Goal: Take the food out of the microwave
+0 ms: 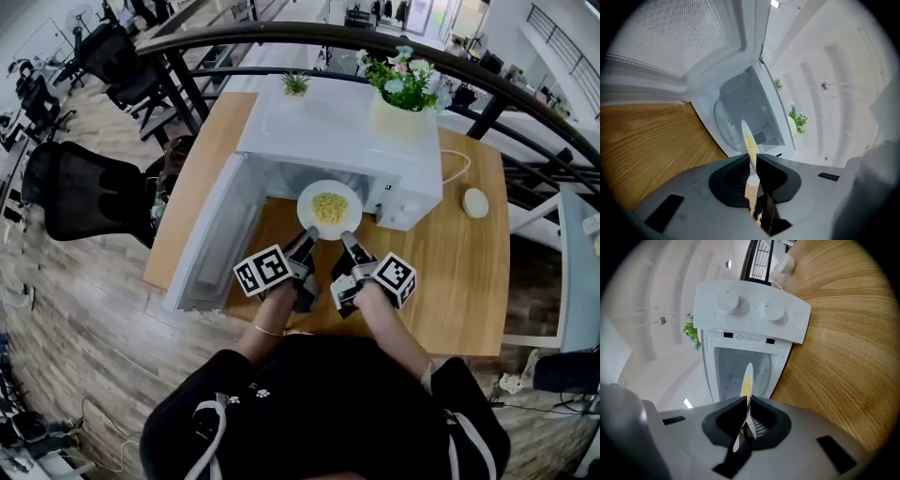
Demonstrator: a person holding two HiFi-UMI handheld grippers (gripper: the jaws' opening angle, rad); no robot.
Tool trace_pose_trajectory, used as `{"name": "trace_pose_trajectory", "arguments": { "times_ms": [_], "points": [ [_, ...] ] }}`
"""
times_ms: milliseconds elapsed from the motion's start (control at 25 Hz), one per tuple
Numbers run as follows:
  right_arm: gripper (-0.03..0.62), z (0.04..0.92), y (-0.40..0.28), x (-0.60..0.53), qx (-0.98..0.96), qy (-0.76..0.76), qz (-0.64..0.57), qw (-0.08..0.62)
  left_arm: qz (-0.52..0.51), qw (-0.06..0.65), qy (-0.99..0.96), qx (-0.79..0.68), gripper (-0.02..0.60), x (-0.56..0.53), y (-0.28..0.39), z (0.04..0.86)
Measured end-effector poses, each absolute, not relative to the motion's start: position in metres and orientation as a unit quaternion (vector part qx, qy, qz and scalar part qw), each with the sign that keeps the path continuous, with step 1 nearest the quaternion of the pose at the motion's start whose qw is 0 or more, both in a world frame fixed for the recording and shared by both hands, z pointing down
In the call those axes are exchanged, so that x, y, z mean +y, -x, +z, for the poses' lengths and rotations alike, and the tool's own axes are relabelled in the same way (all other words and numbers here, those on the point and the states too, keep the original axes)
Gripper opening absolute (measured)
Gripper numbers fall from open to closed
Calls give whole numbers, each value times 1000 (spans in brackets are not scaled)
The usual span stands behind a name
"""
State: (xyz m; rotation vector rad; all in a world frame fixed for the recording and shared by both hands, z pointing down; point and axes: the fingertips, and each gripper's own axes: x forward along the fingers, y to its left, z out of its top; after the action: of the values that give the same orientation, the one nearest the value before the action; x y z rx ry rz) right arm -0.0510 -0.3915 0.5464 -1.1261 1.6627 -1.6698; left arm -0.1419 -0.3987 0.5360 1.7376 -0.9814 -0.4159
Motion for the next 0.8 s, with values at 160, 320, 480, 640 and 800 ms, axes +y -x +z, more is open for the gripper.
{"name": "trace_pose_trajectory", "arguments": {
  "times_ms": [160, 320, 480, 640, 800],
  "points": [
    [24, 544, 49, -378, 625, 407, -612, 262, -180, 521, -723, -415, 48, -383, 141, 533],
    [23, 540, 48, -367, 634, 398, -610, 261, -180, 515, -727, -417, 48, -371, 139, 528],
    [28, 528, 48, -358, 658, 390, -592, 253, -184, 505, -733, -417, 48, -360, 138, 516],
    [28, 517, 46, -352, 667, 382, -585, 258, -186, 492, -742, -415, 48, -354, 136, 504],
    [28, 513, 39, -346, 669, 379, -584, 261, -189, 487, -745, -414, 48, -348, 129, 500]
  ]
}}
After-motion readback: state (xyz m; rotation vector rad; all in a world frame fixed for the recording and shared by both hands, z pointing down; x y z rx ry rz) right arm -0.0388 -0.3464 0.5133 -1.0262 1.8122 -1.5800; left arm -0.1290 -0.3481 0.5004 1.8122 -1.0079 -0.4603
